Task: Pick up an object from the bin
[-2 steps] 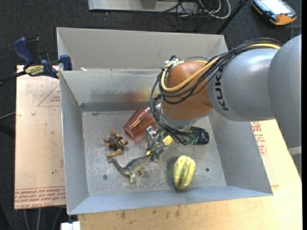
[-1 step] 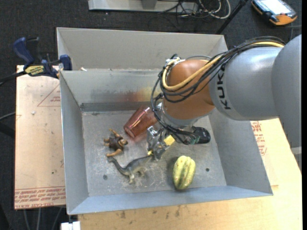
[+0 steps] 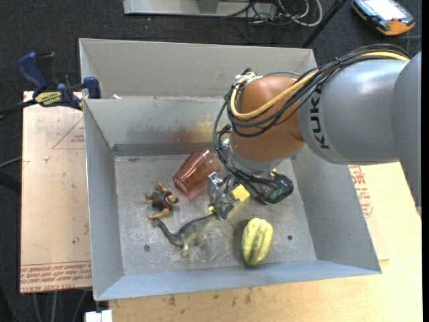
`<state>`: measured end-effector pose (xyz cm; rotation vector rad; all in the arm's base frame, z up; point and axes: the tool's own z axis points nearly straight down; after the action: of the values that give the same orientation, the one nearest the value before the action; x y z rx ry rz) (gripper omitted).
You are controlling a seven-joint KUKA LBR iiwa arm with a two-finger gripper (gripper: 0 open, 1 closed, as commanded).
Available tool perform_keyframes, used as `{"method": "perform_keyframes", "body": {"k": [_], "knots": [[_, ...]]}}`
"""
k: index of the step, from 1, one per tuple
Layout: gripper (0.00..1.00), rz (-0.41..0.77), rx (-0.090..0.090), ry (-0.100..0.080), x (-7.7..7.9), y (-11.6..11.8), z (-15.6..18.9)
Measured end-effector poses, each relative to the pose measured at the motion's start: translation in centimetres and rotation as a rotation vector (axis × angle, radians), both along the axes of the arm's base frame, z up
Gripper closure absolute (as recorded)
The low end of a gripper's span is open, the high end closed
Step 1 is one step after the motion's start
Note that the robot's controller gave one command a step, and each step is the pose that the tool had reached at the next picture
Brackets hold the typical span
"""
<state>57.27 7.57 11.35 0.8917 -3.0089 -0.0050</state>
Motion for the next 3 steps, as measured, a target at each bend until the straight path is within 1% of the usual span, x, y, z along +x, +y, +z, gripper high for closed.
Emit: {"method": "perform_keyframes", "body": {"k": [1, 3], "knots": [[1.00, 0.000, 0.000, -0.009, 0.24, 0.02, 1.28], [1.00, -0.001, 0.000, -0.007, 0.19, 0.04, 2.23]]}}
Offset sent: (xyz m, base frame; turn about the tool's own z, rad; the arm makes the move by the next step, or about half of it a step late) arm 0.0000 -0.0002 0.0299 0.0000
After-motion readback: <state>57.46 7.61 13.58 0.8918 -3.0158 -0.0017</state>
